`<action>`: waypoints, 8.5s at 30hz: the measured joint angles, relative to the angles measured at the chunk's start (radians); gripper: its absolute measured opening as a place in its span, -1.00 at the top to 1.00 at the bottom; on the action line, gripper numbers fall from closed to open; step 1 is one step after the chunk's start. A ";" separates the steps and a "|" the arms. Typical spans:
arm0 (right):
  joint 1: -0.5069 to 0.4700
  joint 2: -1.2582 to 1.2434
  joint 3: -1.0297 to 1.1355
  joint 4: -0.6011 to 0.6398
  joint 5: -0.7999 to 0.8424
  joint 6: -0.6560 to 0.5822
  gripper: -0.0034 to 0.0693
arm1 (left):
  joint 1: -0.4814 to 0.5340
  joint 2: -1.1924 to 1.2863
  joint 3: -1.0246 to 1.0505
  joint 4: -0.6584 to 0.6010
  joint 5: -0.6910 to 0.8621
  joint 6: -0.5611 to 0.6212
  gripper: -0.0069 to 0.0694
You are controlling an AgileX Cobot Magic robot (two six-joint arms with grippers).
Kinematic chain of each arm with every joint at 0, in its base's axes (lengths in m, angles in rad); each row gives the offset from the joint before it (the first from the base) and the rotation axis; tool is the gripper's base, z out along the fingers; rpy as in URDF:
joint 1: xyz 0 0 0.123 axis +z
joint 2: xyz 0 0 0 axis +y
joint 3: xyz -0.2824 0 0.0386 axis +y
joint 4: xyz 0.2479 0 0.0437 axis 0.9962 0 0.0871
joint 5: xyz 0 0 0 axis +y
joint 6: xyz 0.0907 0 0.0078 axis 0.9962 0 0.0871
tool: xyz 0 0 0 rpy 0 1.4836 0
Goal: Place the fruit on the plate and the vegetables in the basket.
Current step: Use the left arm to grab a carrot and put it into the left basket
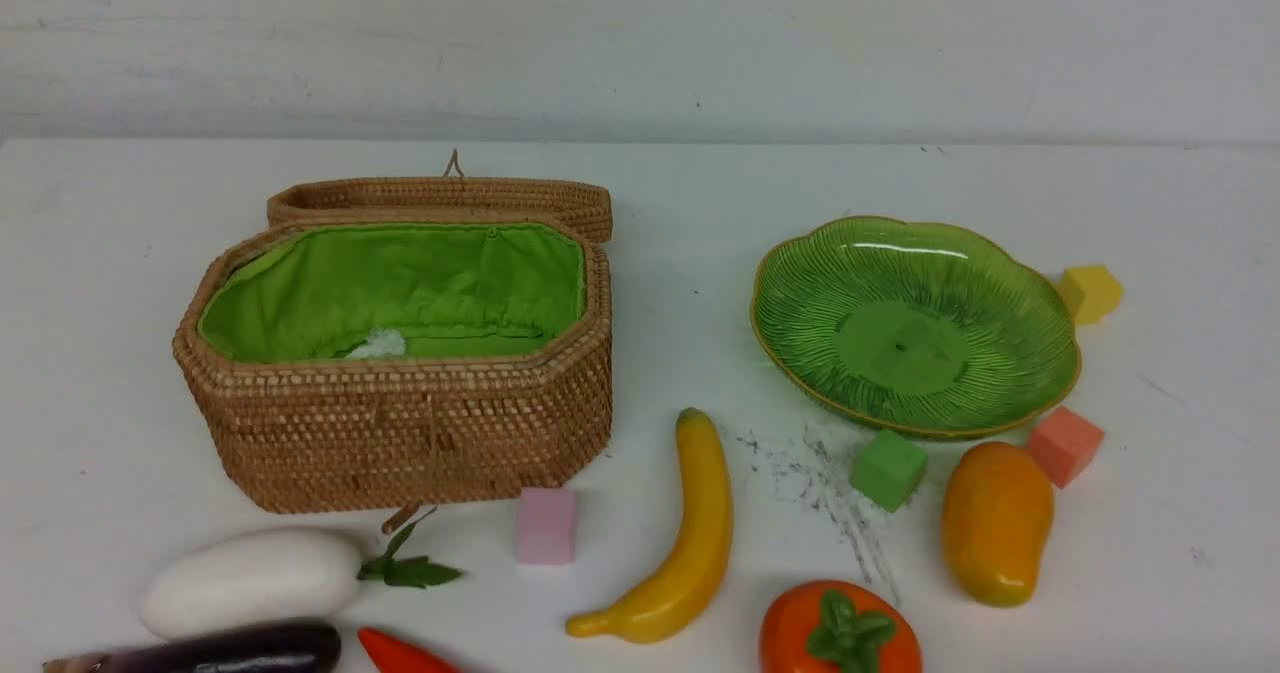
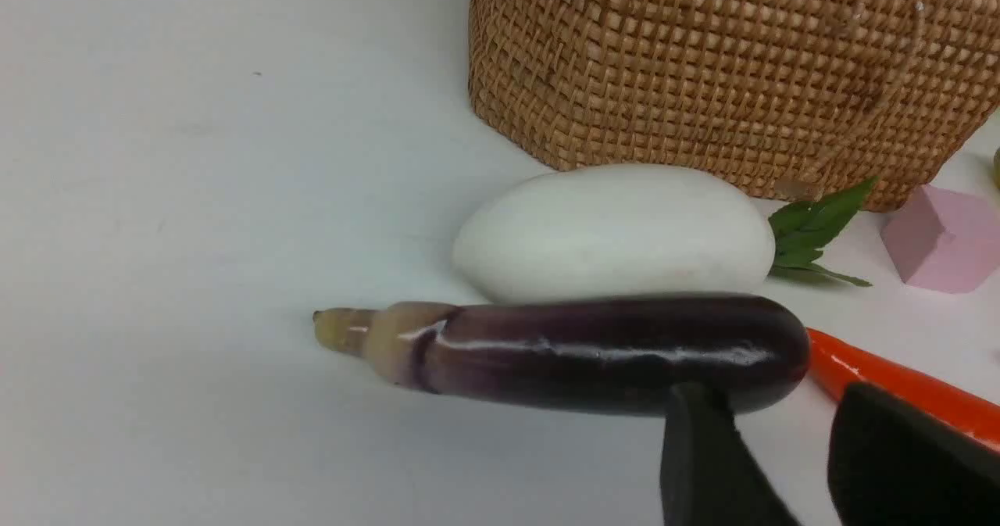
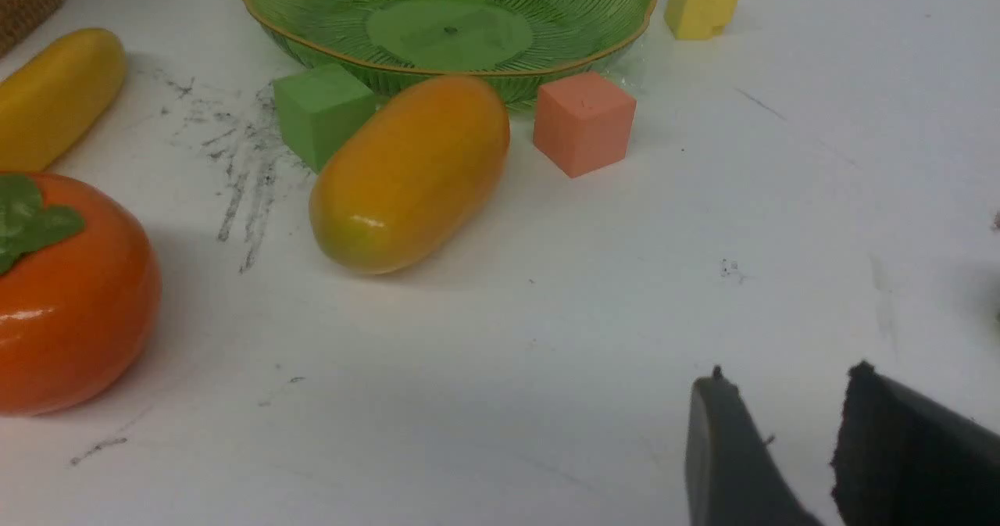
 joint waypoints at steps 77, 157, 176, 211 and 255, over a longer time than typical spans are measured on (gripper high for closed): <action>0.000 0.000 0.000 -0.025 -0.004 -0.001 0.23 | 0.000 0.000 0.000 -0.031 -0.203 0.000 0.19; 0.000 0.000 0.012 0.225 -0.393 -0.005 0.23 | -0.341 1.140 -0.908 -0.081 0.684 0.775 -0.17; 0.000 0.000 0.012 0.225 -0.393 -0.005 0.23 | -0.341 1.309 -0.872 -0.023 0.638 1.001 -0.68; 0.000 0.000 0.012 0.225 -0.393 -0.006 0.23 | -0.618 1.550 -0.872 0.166 0.306 1.138 -0.69; 0.000 0.000 0.012 0.225 -0.393 -0.006 0.23 | -0.619 1.466 -0.878 -0.120 0.323 1.161 -0.17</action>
